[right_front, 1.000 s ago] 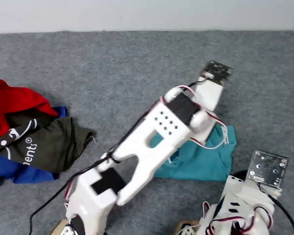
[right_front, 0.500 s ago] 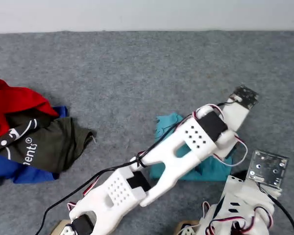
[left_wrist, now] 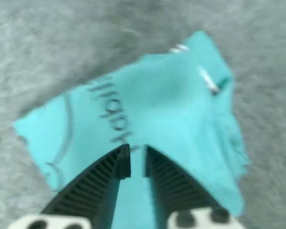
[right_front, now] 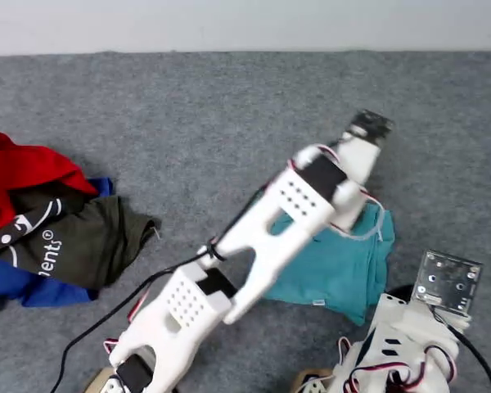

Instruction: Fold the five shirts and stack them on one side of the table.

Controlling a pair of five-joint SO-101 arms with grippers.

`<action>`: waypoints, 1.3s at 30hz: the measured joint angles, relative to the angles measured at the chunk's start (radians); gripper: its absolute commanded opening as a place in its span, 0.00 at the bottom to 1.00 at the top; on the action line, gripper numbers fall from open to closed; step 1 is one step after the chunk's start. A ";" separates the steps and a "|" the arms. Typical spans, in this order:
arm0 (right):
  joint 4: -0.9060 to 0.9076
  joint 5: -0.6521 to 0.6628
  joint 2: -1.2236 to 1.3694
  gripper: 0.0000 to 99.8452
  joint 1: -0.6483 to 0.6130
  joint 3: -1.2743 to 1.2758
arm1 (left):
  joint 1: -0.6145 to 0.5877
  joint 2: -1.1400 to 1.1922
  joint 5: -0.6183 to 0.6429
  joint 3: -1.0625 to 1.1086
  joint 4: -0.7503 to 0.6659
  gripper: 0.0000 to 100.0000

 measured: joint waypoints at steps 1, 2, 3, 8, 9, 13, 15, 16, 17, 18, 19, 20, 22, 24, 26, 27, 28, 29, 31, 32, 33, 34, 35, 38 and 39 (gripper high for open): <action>0.000 0.000 0.000 0.01 0.000 0.000 | -0.015 0.000 -0.012 0.015 0.000 0.01; 0.000 0.000 0.000 0.01 0.000 0.000 | -0.026 0.000 -0.018 0.029 0.000 0.01; 0.000 0.000 0.000 0.01 0.000 0.000 | -0.034 0.000 -0.023 0.040 0.000 0.01; 0.000 0.000 0.000 0.01 0.000 0.000 | -0.038 0.043 -0.028 0.043 -0.009 0.01; 0.000 0.000 0.000 0.01 0.000 0.000 | -0.037 0.060 -0.028 0.044 -0.021 0.01; 0.000 0.000 0.000 0.01 0.000 0.000 | -0.038 0.114 -0.028 0.044 -0.107 0.01; 0.000 0.000 0.000 0.01 0.000 0.000 | -0.041 0.149 -0.028 0.044 -0.144 0.01; 0.000 0.000 0.000 0.01 0.000 0.000 | -0.044 0.164 -0.028 0.044 -0.157 0.01; 0.000 0.000 0.000 0.01 0.000 0.000 | -0.049 0.173 -0.028 0.044 -0.161 0.01; 0.000 0.000 0.000 0.01 0.000 0.000 | -0.052 0.176 -0.028 0.043 -0.161 0.01; 0.000 0.000 0.000 0.01 0.000 0.000 | -0.055 0.176 -0.028 0.032 -0.157 0.01; 0.000 0.000 0.000 0.01 0.000 0.000 | -0.057 0.176 -0.028 0.011 -0.132 0.01; 0.000 0.000 0.000 0.01 0.000 0.000 | -0.055 0.176 -0.028 -0.051 -0.068 0.01; 0.000 0.000 0.000 0.01 0.000 0.000 | -0.054 0.173 -0.031 -0.115 -0.018 0.01; 0.000 0.000 0.000 0.01 0.000 0.000 | -0.074 0.155 -0.034 -0.135 -0.006 0.01; 0.000 0.000 0.000 0.01 0.000 0.000 | -0.092 0.143 -0.034 -0.137 -0.005 0.01; 0.000 0.000 0.000 0.01 0.000 0.000 | -0.112 0.127 -0.034 -0.137 -0.003 0.01; 0.000 0.000 0.000 0.01 0.000 0.000 | -0.133 0.107 -0.034 -0.137 -0.003 0.01; -0.003 0.000 0.000 0.04 0.000 0.000 | -0.183 0.054 -0.034 -0.112 -0.003 0.01; -0.008 0.000 0.000 0.07 0.000 0.000 | -0.204 0.020 -0.035 -0.086 -0.003 0.01; -0.014 0.000 0.000 0.11 0.000 0.000 | -0.226 -0.015 -0.046 -0.054 -0.003 0.01; -0.021 0.000 0.000 0.14 0.000 0.000 | -0.247 -0.055 -0.063 -0.012 -0.003 0.01; -0.026 0.000 0.000 0.17 0.000 0.000 | -0.265 -0.097 -0.078 0.032 -0.002 0.01; -0.028 0.000 0.015 0.15 0.000 0.002 | -0.322 -0.244 -0.100 0.170 0.000 0.01; -0.028 0.000 0.049 0.14 0.000 0.002 | -0.339 -0.299 -0.101 0.215 0.000 0.01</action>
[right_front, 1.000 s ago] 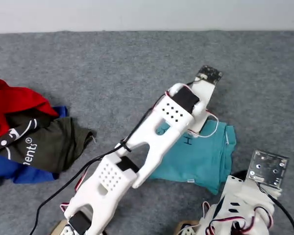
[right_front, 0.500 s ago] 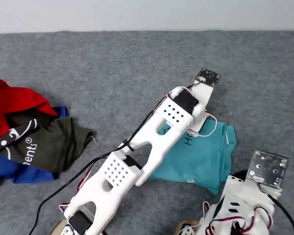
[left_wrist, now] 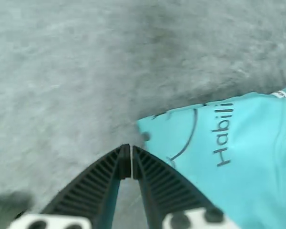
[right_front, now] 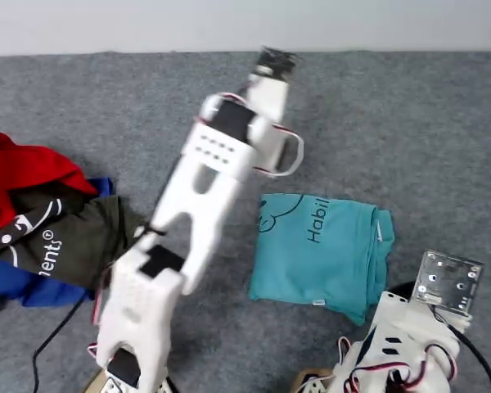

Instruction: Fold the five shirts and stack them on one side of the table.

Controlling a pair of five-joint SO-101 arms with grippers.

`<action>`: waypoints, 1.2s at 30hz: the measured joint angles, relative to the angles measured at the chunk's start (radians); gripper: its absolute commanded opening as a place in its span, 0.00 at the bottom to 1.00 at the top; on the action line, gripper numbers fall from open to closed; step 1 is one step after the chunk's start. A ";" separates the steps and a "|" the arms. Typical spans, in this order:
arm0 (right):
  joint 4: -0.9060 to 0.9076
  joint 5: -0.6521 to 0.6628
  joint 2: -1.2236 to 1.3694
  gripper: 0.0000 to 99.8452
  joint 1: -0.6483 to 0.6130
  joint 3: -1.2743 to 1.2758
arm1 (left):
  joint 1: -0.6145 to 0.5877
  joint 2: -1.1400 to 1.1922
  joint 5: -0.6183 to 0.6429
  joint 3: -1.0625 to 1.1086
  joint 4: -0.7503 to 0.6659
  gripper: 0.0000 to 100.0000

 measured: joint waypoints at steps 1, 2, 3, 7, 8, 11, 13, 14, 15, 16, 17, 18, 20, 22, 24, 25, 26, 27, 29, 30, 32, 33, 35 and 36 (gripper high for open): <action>-0.003 0.000 0.043 0.13 0.000 0.000 | -0.018 -0.057 0.000 0.040 0.000 0.01; -0.008 0.000 0.086 0.13 0.000 0.000 | -0.040 -0.114 -0.002 0.077 0.000 0.01; -0.014 0.000 0.133 0.12 0.000 -0.003 | -0.061 -0.170 -0.002 0.112 0.000 0.01; -0.025 0.000 0.370 0.12 0.000 -0.074 | -0.192 -0.371 -0.006 0.245 0.002 0.01; -0.028 0.000 0.431 0.12 0.000 -0.098 | -0.232 -0.419 -0.006 0.272 0.002 0.01; -0.031 0.000 0.597 0.12 -0.006 -0.169 | -0.348 -0.557 -0.006 0.338 0.003 0.01; -0.031 0.000 0.698 0.12 -0.037 -0.195 | -0.414 -0.643 -0.009 0.381 0.003 0.01; -0.031 0.000 0.732 0.12 -0.057 -0.198 | -0.443 -0.680 -0.025 0.399 0.003 0.01; -0.037 -0.014 0.758 0.12 -0.083 -0.198 | -0.468 -0.715 -0.049 0.419 0.003 0.01; -0.044 -0.040 0.784 0.12 -0.117 -0.198 | -0.496 -0.746 -0.068 0.436 0.003 0.01; -0.054 -0.066 0.806 0.12 -0.149 -0.198 | -0.523 -0.775 -0.086 0.453 0.003 0.01; -0.066 -0.089 0.827 0.12 -0.180 -0.198 | -0.551 -0.798 -0.100 0.466 0.003 0.01; -0.101 -0.112 0.865 0.12 -0.247 -0.198 | -0.605 -0.844 -0.121 0.494 0.003 0.01; -0.152 -0.121 0.905 0.12 -0.302 -0.198 | -0.652 -0.881 -0.127 0.514 0.003 0.01; -0.215 -0.124 0.957 0.12 -0.334 -0.198 | -0.700 -0.910 -0.127 0.532 0.003 0.01; -0.249 -0.126 0.988 0.12 -0.347 -0.198 | -0.723 -0.922 -0.127 0.540 0.003 0.01; -0.282 -0.127 1.020 0.12 -0.353 -0.198 | -0.744 -0.933 -0.127 0.549 0.003 0.01; -0.315 -0.127 1.056 0.12 -0.354 -0.198 | -0.761 -0.944 -0.129 0.559 0.003 0.01; -0.365 -0.127 1.129 0.12 -0.354 -0.198 | -0.790 -0.962 -0.133 0.569 0.003 0.01; -0.384 -0.127 1.163 0.12 -0.354 -0.198 | -0.802 -0.970 -0.133 0.577 0.003 0.01; -0.422 -0.127 1.229 0.12 -0.356 -0.198 | -0.825 -0.985 -0.133 0.598 0.003 0.01; -0.440 -0.127 1.258 0.12 -0.359 -0.198 | -0.833 -0.991 -0.133 0.611 0.003 0.01; -0.474 -0.127 1.304 0.12 -0.361 -0.198 | -0.842 -1.005 -0.133 0.643 0.003 0.01; -0.485 -0.127 1.327 0.12 -0.361 -0.198 | -0.847 -1.014 -0.133 0.661 0.003 0.01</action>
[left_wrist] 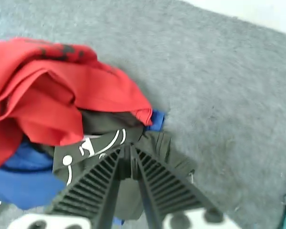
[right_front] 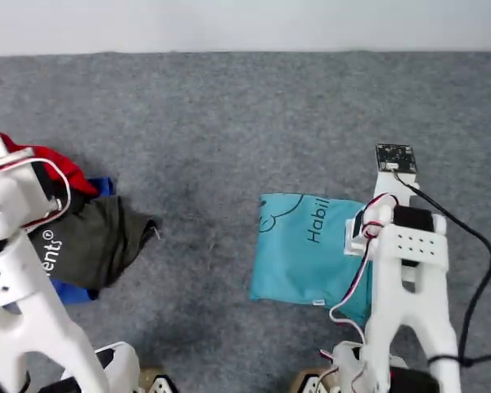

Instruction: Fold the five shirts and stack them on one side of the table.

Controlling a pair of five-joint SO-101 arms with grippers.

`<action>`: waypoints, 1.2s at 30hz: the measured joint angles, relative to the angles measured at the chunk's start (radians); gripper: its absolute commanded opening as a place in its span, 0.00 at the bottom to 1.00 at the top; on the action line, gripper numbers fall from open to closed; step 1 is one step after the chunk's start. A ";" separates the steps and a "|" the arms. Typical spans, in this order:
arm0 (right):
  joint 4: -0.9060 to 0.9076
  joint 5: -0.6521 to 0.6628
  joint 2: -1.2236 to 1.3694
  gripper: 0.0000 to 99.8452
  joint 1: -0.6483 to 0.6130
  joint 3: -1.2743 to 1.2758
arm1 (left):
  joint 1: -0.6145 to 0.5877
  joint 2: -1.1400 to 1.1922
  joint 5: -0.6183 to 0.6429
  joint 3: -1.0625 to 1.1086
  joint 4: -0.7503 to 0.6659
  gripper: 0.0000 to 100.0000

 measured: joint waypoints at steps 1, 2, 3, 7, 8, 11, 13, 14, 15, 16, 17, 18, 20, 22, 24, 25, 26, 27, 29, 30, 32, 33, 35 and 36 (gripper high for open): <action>-0.006 0.000 0.021 0.12 0.000 0.000 | -0.008 -0.009 0.000 0.018 0.000 0.01; -0.011 -0.002 0.040 0.12 0.000 0.000 | -0.012 -0.018 0.000 0.035 0.000 0.01; -0.014 -0.008 0.055 0.12 0.000 0.000 | -0.020 -0.029 0.000 0.052 0.000 0.01; -0.049 -0.037 0.120 0.12 0.000 0.000 | -0.021 -0.074 0.000 0.092 0.000 0.01; -0.058 -0.040 0.138 0.12 0.000 0.000 | -0.021 -0.084 0.000 0.095 0.000 0.01; -0.084 -0.040 0.193 0.12 0.000 0.000 | -0.021 -0.117 0.000 0.106 0.000 0.01; -0.095 -0.040 0.227 0.12 0.000 0.000 | -0.021 -0.133 0.000 0.121 0.000 0.01; -0.097 -0.040 0.242 0.10 0.000 0.000 | -0.021 -0.140 0.000 0.129 0.000 0.01; -0.098 -0.040 0.253 0.07 0.002 0.000 | -0.021 -0.141 0.000 0.140 0.000 0.01; -0.100 -0.040 0.259 0.03 0.002 0.000 | -0.021 -0.143 0.000 0.150 0.000 0.01; -0.101 -0.040 0.259 0.01 0.002 0.000 | -0.021 -0.143 0.000 0.160 0.000 0.01; -0.103 -0.040 0.259 0.01 0.002 0.000 | -0.021 -0.143 0.000 0.163 0.000 0.01; -0.103 -0.038 0.259 0.01 0.002 0.000 | -0.021 -0.143 0.000 0.163 0.000 0.01; -0.103 -0.020 0.259 0.01 0.003 0.000 | -0.021 -0.143 0.000 0.163 0.000 0.01; -0.103 0.006 0.247 0.01 0.025 0.000 | -0.021 -0.143 0.000 0.163 0.000 0.01; -0.103 0.025 0.235 0.01 0.040 0.000 | -0.021 -0.143 0.000 0.163 -0.002 0.01; -0.103 0.049 0.219 0.01 0.055 0.000 | -0.021 -0.143 0.000 0.163 -0.008 0.01; -0.103 0.080 0.204 0.01 0.072 0.000 | -0.021 -0.143 0.000 0.163 -0.015 0.01; -0.103 0.141 0.175 0.01 0.110 0.000 | -0.021 -0.143 0.000 0.163 -0.038 0.01; -0.103 0.173 0.163 0.01 0.129 0.000 | -0.021 -0.143 0.000 0.163 -0.049 0.01; -0.103 0.233 0.149 0.01 0.163 0.000 | -0.021 -0.143 0.000 0.163 -0.057 0.01; -0.103 0.256 0.146 0.01 0.175 0.000 | -0.021 -0.143 0.000 0.163 -0.057 0.01; -0.120 0.287 0.146 0.01 0.187 0.000 | -0.021 -0.143 0.000 0.163 -0.057 0.01; -0.133 0.295 0.146 0.01 0.192 0.000 | -0.021 -0.143 0.000 0.163 -0.057 0.01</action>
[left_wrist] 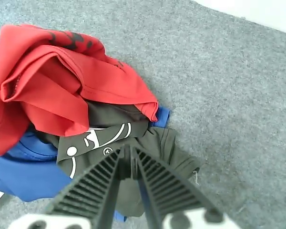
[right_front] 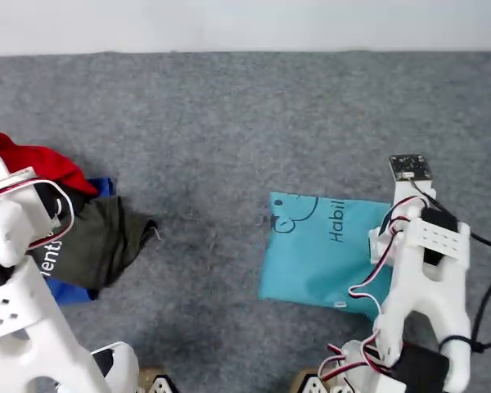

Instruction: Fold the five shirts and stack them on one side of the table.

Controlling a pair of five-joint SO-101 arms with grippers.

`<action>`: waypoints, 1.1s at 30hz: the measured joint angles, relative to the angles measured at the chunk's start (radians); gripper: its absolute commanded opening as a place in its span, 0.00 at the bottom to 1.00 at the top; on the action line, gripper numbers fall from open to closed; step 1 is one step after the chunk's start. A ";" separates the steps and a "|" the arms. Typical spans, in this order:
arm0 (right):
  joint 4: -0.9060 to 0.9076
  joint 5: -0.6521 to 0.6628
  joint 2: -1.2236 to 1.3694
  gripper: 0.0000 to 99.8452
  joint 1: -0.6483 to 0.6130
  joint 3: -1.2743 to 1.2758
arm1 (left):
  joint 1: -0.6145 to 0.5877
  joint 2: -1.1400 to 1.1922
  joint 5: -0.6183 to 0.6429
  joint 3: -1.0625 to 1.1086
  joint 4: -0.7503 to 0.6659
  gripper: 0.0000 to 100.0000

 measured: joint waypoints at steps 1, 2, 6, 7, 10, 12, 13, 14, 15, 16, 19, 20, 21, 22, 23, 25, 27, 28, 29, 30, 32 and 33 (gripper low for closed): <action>-0.014 0.006 0.000 0.01 0.005 0.000 | 0.000 0.000 0.000 0.000 0.000 0.01; -0.025 0.009 0.000 0.01 0.005 0.000 | 0.000 0.000 0.000 0.000 0.000 0.01; -0.038 0.012 0.000 0.02 0.005 0.000 | 0.000 0.000 0.000 0.000 0.000 0.01; -0.041 0.012 0.000 0.04 0.005 0.000 | 0.000 0.000 0.000 0.000 0.000 0.01; -0.043 0.012 0.000 0.15 0.005 0.000 | 0.000 0.000 0.000 0.000 0.000 0.01; -0.035 0.012 0.000 0.21 0.005 0.000 | 0.000 0.000 0.000 0.000 0.000 0.01; -0.020 0.012 0.000 0.22 0.005 0.000 | 0.000 0.000 0.000 0.000 0.000 0.01; -0.009 0.012 0.000 0.23 0.005 0.000 | 0.000 0.000 0.000 0.000 0.000 0.01; 0.002 0.012 0.000 0.23 0.005 0.000 | 0.000 0.000 0.000 0.000 0.000 0.01; 0.009 0.003 0.000 0.23 0.005 0.000 | 0.000 0.000 0.000 0.000 0.000 0.01; 0.012 -0.055 0.000 0.23 0.005 0.000 | 0.000 0.000 0.000 0.000 0.000 0.01; 0.012 -0.071 0.000 0.23 0.005 0.000 | 0.000 0.000 0.000 0.000 0.000 0.01; 0.012 -0.086 0.000 0.23 0.005 0.000 | 0.000 0.000 0.000 0.000 0.000 0.01; 0.012 -0.100 0.000 0.23 0.002 0.000 | 0.000 0.000 0.000 0.000 0.000 0.01; 0.012 -0.112 0.000 0.23 -0.009 0.000 | 0.000 0.000 0.000 0.000 0.000 0.01; 0.014 -0.135 0.000 0.23 -0.041 0.000 | 0.000 0.000 0.000 0.000 0.000 0.01; 0.014 -0.160 0.003 0.23 -0.072 0.000 | 0.000 0.000 0.000 0.000 0.000 0.01; 0.012 -0.173 0.014 0.23 -0.087 0.000 | 0.000 0.000 0.000 0.000 0.000 0.01; 0.012 -0.187 0.031 0.23 -0.098 0.000 | 0.000 0.000 0.000 0.000 0.000 0.01; 0.012 -0.199 0.051 0.23 -0.103 0.000 | 0.000 0.000 0.000 0.000 0.000 0.01; 0.012 -0.222 0.094 0.22 -0.104 0.000 | 0.000 0.000 0.000 0.000 0.000 0.01; 0.012 -0.227 0.114 0.21 -0.104 0.000 | 0.000 0.000 0.000 0.000 0.000 0.01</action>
